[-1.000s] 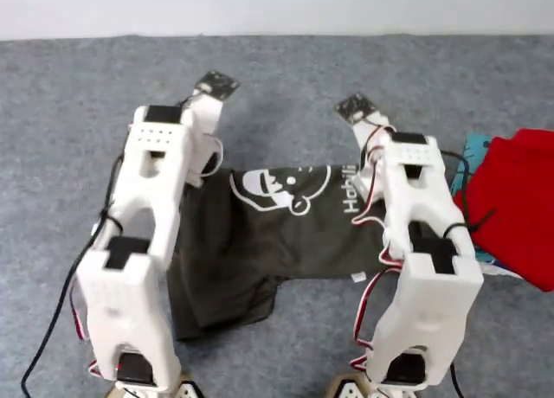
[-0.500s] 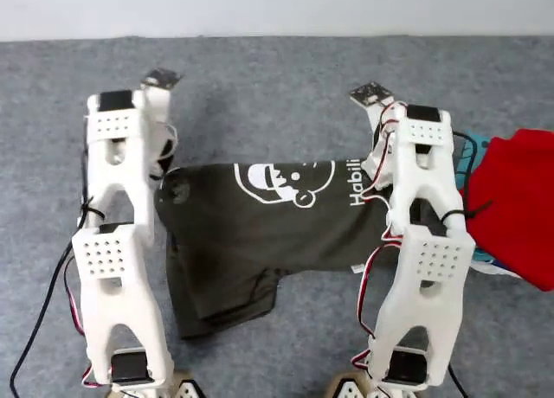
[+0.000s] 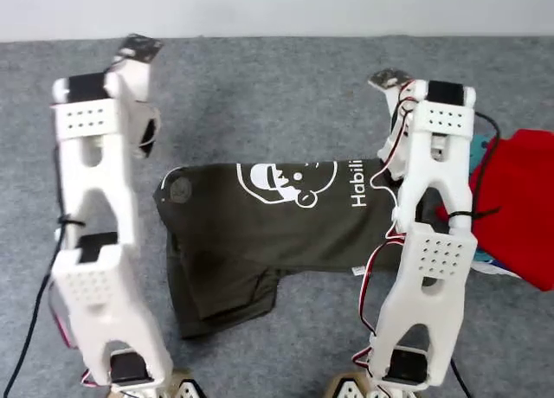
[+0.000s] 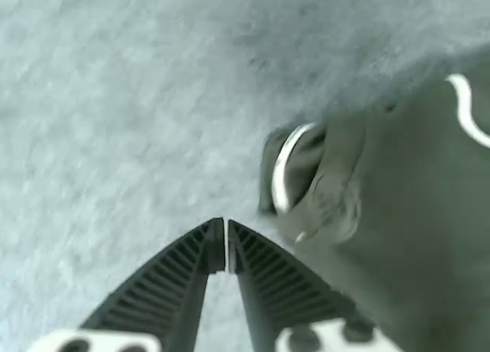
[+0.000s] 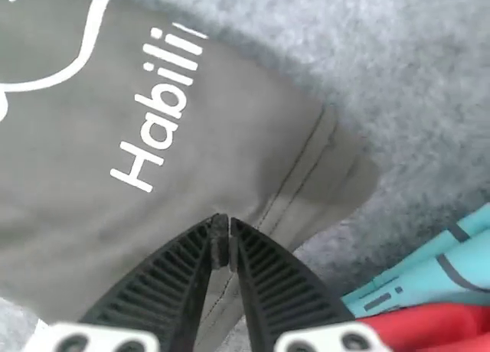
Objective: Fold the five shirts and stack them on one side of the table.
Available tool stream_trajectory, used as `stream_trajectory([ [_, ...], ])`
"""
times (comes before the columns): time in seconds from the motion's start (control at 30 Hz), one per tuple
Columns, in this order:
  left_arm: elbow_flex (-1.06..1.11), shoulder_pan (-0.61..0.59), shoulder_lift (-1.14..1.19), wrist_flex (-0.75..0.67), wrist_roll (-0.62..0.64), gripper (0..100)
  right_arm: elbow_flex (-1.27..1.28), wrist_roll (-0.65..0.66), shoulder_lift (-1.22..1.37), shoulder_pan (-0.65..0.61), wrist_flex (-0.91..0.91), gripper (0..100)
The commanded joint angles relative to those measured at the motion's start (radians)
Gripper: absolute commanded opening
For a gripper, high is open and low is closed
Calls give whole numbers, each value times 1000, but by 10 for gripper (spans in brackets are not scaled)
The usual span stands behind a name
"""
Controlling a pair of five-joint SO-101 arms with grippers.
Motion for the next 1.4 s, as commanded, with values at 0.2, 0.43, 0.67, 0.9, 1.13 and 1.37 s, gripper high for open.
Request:
stream_trajectory([
  [0.2, 199, -338, -298, 26, -103, 16, 256, -15, -371, -232, 44, 13],
  [0.43, 231, -605, -310, 25, -196, 16, 552, -21, -565, -526, 41, 16],
  [0.67, 231, -690, -310, 25, -219, 16, 666, -146, -618, -837, 42, 180],
  [0.9, 274, -798, -313, 25, -288, 16, 729, -229, -634, -1106, 31, 239],
  [1.13, 323, -891, -313, 25, -334, 16, 727, -229, -522, -1237, -42, 239],
  [1.37, 323, -930, -313, 25, -348, 16, 726, -270, -395, -1267, -122, 238],
])
